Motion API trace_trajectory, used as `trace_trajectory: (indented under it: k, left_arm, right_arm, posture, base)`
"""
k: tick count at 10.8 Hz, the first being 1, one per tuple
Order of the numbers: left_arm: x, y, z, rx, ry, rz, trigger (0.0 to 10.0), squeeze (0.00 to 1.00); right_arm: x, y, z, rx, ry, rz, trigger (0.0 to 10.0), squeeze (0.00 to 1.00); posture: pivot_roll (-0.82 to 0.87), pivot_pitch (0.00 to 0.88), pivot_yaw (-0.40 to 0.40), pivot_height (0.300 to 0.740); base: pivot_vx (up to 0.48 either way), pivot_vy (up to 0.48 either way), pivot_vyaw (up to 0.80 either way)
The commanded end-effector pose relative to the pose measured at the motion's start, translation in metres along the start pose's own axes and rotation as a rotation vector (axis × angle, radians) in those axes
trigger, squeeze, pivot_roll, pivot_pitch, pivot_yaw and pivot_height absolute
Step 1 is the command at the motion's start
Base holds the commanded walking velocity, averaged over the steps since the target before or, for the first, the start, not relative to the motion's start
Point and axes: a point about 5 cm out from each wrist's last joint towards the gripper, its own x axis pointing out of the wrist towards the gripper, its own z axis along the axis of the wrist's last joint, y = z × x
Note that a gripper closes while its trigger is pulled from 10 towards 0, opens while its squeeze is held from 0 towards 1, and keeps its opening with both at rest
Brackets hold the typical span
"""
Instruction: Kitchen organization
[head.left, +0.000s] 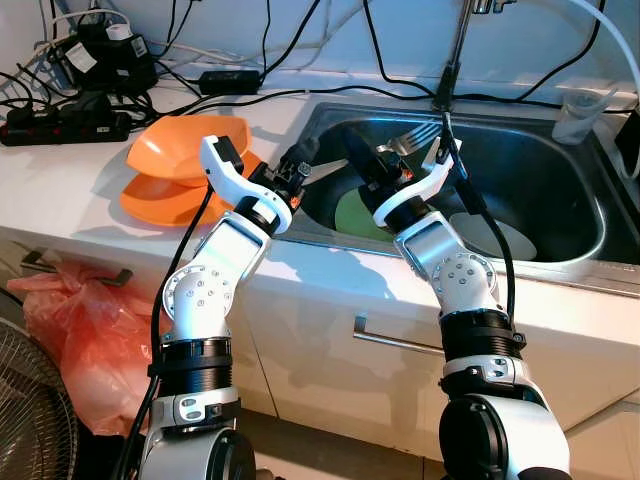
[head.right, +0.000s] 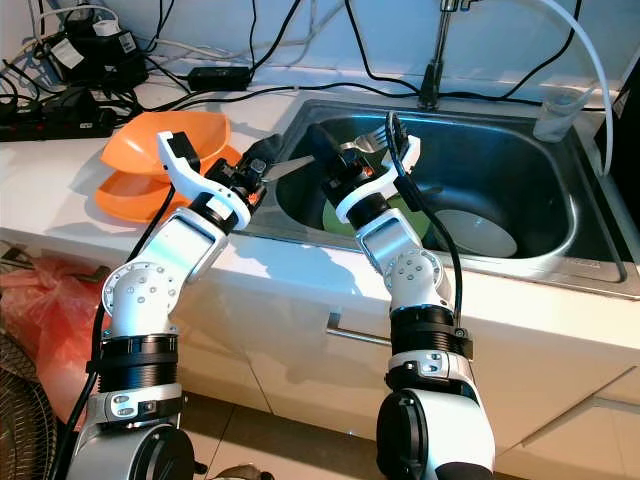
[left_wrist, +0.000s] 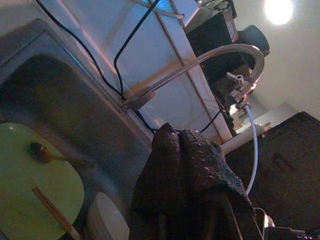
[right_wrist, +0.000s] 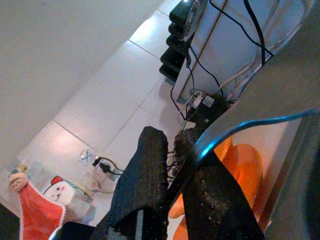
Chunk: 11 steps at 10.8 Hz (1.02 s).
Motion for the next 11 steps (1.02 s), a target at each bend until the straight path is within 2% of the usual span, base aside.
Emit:
trace_trajectory:
  k: [1,3,4,5,8,10,11]
  left_arm:
    - [0.004,-0.007,0.0,0.012,0.003,-0.018,0.0,0.0]
    - [0.004,-0.007,-0.002,0.015,0.018,-0.017,0.0,0.0]
    - [0.004,-0.007,-0.003,0.023,0.029,-0.015,3.7,0.0]
    - [0.004,-0.008,-0.005,0.035,0.04,-0.026,10.0,0.0]
    - [0.003,-0.013,-0.006,0.123,0.082,-0.057,10.0,0.0]
    - [0.001,-0.012,-0.009,0.131,0.1,-0.061,10.0,1.0]
    - [0.0,-0.012,-0.012,0.143,0.118,-0.075,10.0,1.0]
  right_arm:
    - [0.002,0.002,-0.004,-0.018,0.004,-0.004,0.0,0.0]
    - [0.0,0.001,-0.004,-0.022,0.003,-0.008,0.0,0.0]
    - [0.0,0.001,-0.003,-0.023,0.003,-0.009,0.0,0.0]
    - [0.0,0.001,-0.003,-0.025,0.002,-0.01,0.0,0.0]
    - [0.0,-0.001,-0.003,-0.036,0.002,-0.022,0.0,0.0]
    - [-0.002,-0.003,-0.004,-0.039,0.004,-0.03,0.0,0.0]
    - [-0.002,-0.003,-0.004,-0.042,0.002,-0.032,0.0,0.0]
  posture:
    - [0.11,0.0,0.081,0.74]
    - [0.11,0.0,0.08,0.74]
    - [0.11,0.0,0.08,0.74]
    - [0.11,0.0,0.08,0.74]
    - [0.11,0.0,0.079,0.74]
    - [0.11,0.0,0.082,0.74]
    - [0.11,0.0,0.082,0.74]
  base:
    - [0.0,0.0,0.0]
    - [0.0,0.0,0.0]
    - [0.0,0.0,0.0]
    - [0.0,0.0,0.0]
    - [0.0,0.0,0.0]
    - [0.0,0.0,0.0]
    - [0.0,0.0,0.0]
